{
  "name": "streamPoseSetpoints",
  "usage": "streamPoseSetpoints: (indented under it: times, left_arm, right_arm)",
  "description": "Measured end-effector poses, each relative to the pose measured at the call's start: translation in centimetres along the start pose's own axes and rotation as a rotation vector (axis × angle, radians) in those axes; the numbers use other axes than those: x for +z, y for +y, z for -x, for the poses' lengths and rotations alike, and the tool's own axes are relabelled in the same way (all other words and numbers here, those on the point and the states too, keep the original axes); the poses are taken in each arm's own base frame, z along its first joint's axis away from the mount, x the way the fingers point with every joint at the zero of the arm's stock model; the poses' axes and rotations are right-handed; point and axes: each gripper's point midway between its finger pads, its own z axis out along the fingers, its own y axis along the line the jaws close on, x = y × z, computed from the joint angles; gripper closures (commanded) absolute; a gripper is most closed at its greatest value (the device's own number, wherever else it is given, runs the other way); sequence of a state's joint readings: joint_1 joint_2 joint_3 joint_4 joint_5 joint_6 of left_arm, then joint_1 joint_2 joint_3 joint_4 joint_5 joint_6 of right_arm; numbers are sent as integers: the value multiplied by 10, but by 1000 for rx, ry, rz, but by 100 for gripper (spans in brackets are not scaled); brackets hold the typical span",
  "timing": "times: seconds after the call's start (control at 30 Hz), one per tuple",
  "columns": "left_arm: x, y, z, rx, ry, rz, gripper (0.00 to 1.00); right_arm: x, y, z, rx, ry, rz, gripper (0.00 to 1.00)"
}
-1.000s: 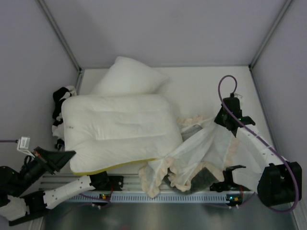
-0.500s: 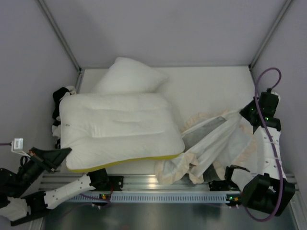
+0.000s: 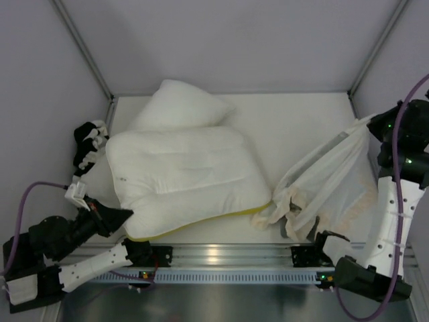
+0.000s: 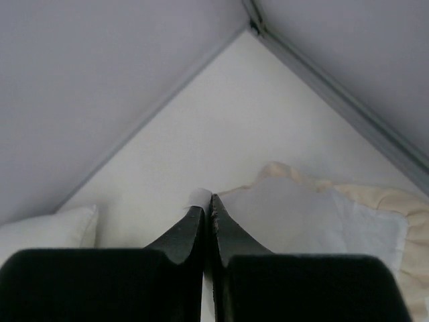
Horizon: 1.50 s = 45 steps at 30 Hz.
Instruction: Remove the pillowcase from the pillow
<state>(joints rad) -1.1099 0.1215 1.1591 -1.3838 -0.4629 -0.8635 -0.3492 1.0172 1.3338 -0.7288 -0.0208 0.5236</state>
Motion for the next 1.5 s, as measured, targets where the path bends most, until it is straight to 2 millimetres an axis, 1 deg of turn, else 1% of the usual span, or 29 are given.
streamPoseSetpoints:
  times: [0.1,0.17,0.2,0.27,0.33,0.37,0.4,0.43,0.47,0.5,0.53,0.57,0.6,0.63,0.67,0.73,0.77,0.83,0.87,0.9,0.97,1.1,1.17,1.23,1.37,1.43,1.5]
  left_arm:
    - [5,0,-5,10,16,9,100]
    - [5,0,-3,3,3,5,100]
    - [4,-1,-1,-3,-5,-3,100]
    - [4,-4,1,-11,-16,-18,100]
    - [9,-9,-1,-13,-15,-34,100]
    - [13,-12,-4,-5,-2,-35,100]
    - [17,-14,-8,7,17,-33,100]
    - [23,-17,-12,23,41,-28,100]
    - [28,-20,-16,38,66,-20,100]
    - [35,-24,-21,53,91,-14,100]
    - [43,-29,-26,66,114,-12,100]
    - [50,-34,-31,80,137,-15,100]
    - [56,-37,-36,90,156,-17,100]
    - [64,-40,-42,99,175,-22,100]
    - [71,-43,-49,110,197,-28,100]
    - [84,-48,-61,135,241,-28,100]
    - [90,-52,-66,144,262,-30,100]
    - [105,-61,-76,168,304,-33,100]
    - [113,-66,-80,177,324,-37,100]
    - [120,-71,-84,186,342,-40,100]
    - [132,-79,-92,200,369,-53,100]
    - [156,-97,-109,217,425,-99,100]
    - [168,-107,-120,221,465,-122,100]
    - [181,-116,-133,220,510,-145,100]
    - [208,-128,-168,221,614,-171,100]
    - [220,-134,-188,226,660,-190,100]
    - [232,-140,-210,234,703,-210,100]
  right_arm:
    - [-40,16,65,1,-194,3,100]
    - [-60,21,89,5,-281,4,100]
    - [-69,21,97,5,-313,-1,100]
    - [-80,17,105,10,-353,-20,100]
    - [-84,12,107,15,-366,-43,100]
    - [-82,9,107,16,-362,-55,98]
    - [-80,7,105,17,-353,-65,87]
    - [-75,5,102,19,-341,-70,78]
    - [-69,3,96,17,-322,-73,66]
    - [-62,1,89,12,-297,-71,47]
    - [-52,-2,76,7,-256,-64,38]
    - [-40,-5,58,-13,-200,-49,31]
    - [-31,-8,43,-19,-152,-40,12]
    - [-20,-13,22,-24,-84,-32,6]
    - [-10,-18,2,-32,-19,-25,1]
    - [7,-29,-37,-40,104,-20,0]
    - [12,-35,-55,-36,156,-19,1]
    - [13,-39,-78,-27,219,-5,0]
    - [10,-37,-82,-25,230,15,0]
    - [5,-31,-82,-25,227,46,1]
    - [-8,-17,-76,-35,198,121,1]
    - [-32,4,-74,-58,169,232,1]
    - [-38,10,-76,-61,172,269,0]
    - [-39,15,-79,-60,192,299,0]
    - [-32,28,-95,-65,280,354,0]
    - [-29,37,-109,-87,336,377,1]
    - [-31,49,-129,-126,388,408,1]
